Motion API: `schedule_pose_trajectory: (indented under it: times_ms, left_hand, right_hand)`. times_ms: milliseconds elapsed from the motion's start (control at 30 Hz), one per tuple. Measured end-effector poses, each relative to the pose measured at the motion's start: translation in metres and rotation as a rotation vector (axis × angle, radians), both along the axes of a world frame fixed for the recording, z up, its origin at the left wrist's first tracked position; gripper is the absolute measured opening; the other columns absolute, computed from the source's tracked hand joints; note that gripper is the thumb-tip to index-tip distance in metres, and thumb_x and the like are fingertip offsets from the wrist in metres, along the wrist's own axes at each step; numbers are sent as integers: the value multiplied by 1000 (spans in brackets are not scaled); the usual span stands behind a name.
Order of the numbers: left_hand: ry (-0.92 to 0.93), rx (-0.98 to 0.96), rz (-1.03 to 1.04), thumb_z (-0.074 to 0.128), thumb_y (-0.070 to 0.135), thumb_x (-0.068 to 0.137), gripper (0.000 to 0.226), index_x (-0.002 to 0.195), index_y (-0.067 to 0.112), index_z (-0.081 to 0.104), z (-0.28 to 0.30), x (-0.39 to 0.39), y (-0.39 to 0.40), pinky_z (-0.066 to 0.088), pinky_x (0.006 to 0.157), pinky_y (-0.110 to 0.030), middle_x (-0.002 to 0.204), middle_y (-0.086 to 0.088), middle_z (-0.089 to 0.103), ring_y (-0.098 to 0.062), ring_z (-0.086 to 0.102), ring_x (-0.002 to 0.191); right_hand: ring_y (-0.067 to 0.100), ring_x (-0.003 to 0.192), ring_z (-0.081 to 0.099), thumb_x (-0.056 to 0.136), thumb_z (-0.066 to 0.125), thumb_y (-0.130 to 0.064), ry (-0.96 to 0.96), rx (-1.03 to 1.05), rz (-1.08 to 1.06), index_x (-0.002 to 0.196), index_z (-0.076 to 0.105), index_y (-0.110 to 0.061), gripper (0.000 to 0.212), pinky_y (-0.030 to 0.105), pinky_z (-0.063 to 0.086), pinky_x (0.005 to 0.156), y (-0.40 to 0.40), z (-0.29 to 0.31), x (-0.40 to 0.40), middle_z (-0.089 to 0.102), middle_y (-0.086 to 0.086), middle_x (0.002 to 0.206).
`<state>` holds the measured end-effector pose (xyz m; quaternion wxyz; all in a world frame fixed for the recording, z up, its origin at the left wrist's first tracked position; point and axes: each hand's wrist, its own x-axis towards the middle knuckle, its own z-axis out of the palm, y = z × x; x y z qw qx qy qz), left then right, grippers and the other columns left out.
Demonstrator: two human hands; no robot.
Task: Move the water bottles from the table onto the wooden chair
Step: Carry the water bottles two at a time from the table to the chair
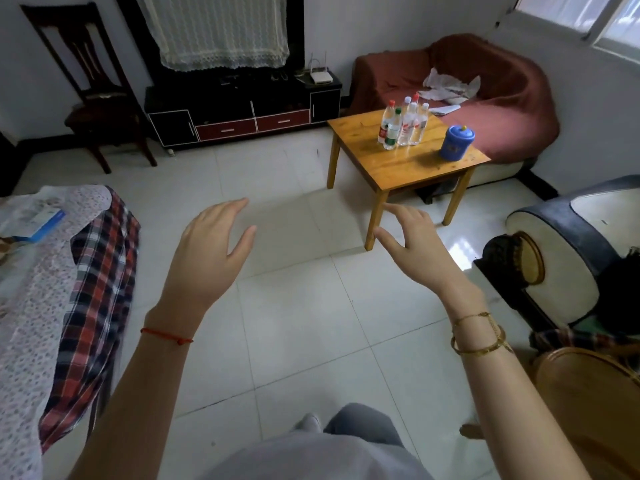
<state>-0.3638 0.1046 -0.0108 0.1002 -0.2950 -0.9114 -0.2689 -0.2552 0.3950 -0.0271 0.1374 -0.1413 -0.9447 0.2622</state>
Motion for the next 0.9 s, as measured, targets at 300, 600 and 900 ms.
schedule_pose_trajectory:
  times_ms: [300,600,900]
  left_hand:
    - [-8,-49,-77,47,29,97,44,137,12,45,-18,-126,82,37,110,-40,138,-5,53,-19,46,129]
    - [-21,-18,-49,47,33,96,45,139,19,43,-16,-280,203,37,109,-36,139,-3,51,-18,46,128]
    - [-39,-20,-42,46,34,96,46,140,21,41,-10,-428,314,39,109,-39,139,-3,51,-19,46,129]
  right_hand:
    - [21,136,30,93,46,-47,-51,1,-38,138,38,-19,54,30,26,104,72,-24,-112,45,1,142]
    - [23,131,35,93,48,-44,-54,-11,-20,138,38,-17,53,30,30,102,186,-21,-270,46,3,140]
    - [23,132,32,93,46,-45,-40,4,-4,139,37,-18,54,34,29,106,294,-8,-422,44,3,141]
